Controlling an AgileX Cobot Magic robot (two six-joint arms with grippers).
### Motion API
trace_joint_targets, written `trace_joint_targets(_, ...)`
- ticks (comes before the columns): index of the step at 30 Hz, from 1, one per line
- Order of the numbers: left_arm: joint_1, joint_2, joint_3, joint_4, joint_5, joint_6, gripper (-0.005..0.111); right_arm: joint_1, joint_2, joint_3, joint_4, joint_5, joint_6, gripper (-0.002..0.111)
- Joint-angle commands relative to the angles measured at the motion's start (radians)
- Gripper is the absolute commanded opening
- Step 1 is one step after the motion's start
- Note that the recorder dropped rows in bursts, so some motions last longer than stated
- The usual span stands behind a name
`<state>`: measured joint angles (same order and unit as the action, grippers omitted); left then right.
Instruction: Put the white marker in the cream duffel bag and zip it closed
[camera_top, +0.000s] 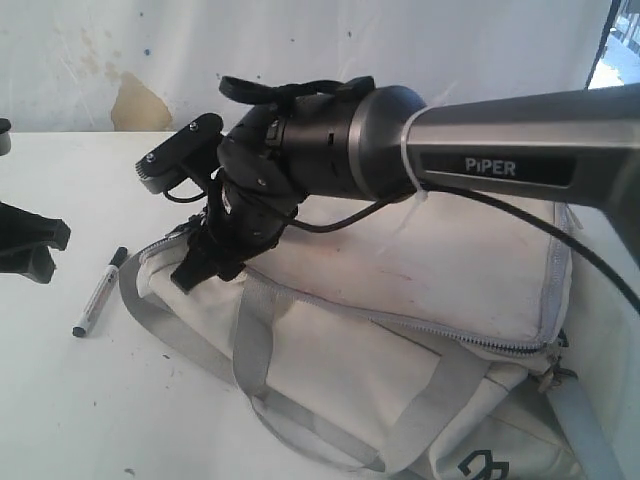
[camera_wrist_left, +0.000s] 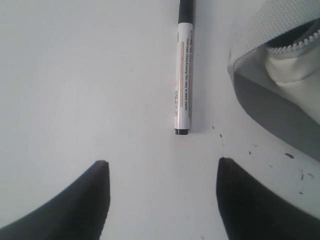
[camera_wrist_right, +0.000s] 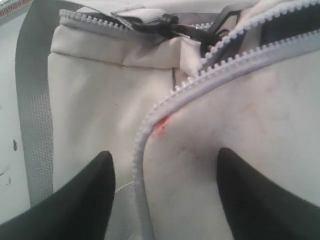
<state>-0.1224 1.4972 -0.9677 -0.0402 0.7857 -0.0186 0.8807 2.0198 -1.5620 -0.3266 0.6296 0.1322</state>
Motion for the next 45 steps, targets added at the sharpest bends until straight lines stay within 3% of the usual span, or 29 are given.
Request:
trace_joint_targets(1,0.0,-0.009,0.002,0.008,-0.008,-0.005,0.066,0.018,0.006,-0.004,-0.155,0.002,0.142,0.056)
trace_joint_targets(4,0.0,-0.009,0.002,0.008,-0.008,-0.005,0.066,0.02,0.012,-0.004,-0.274,0.03,0.284,0.056)
trace_joint_targets(8,0.0,-0.009,0.002,0.008,-0.01,-0.005,0.066,0.02,0.014,-0.004,-0.287,0.032,0.299,0.049)
trace_joint_targets(10,0.0,-0.009,0.002,0.008,-0.01,-0.005,0.066,0.02,0.014,-0.004,-0.287,0.039,0.299,0.037)
trace_joint_targets(13,0.0,-0.009,0.002,0.008,-0.012,-0.005,0.066,0.02,0.014,-0.007,-0.287,0.089,0.298,0.006)
trace_joint_targets(14,0.0,-0.009,0.002,0.008,-0.014,-0.005,0.066,0.02,0.014,-0.007,-0.287,0.096,0.298,0.001)
trace_joint_targets(29,0.0,-0.009,0.002,0.008,-0.013,-0.007,0.066,-0.021,-0.132,-0.013,-0.281,0.201,0.298,0.0)
trace_joint_targets(37,0.0,-0.009,0.002,-0.024,-0.009,-0.013,0.066,-0.154,-0.223,-0.013,-0.142,0.217,0.242,0.0)
trace_joint_targets(45,0.0,-0.006,0.002,-0.041,0.0,-0.026,0.066,-0.335,-0.251,-0.013,0.005,0.255,0.022,0.0)
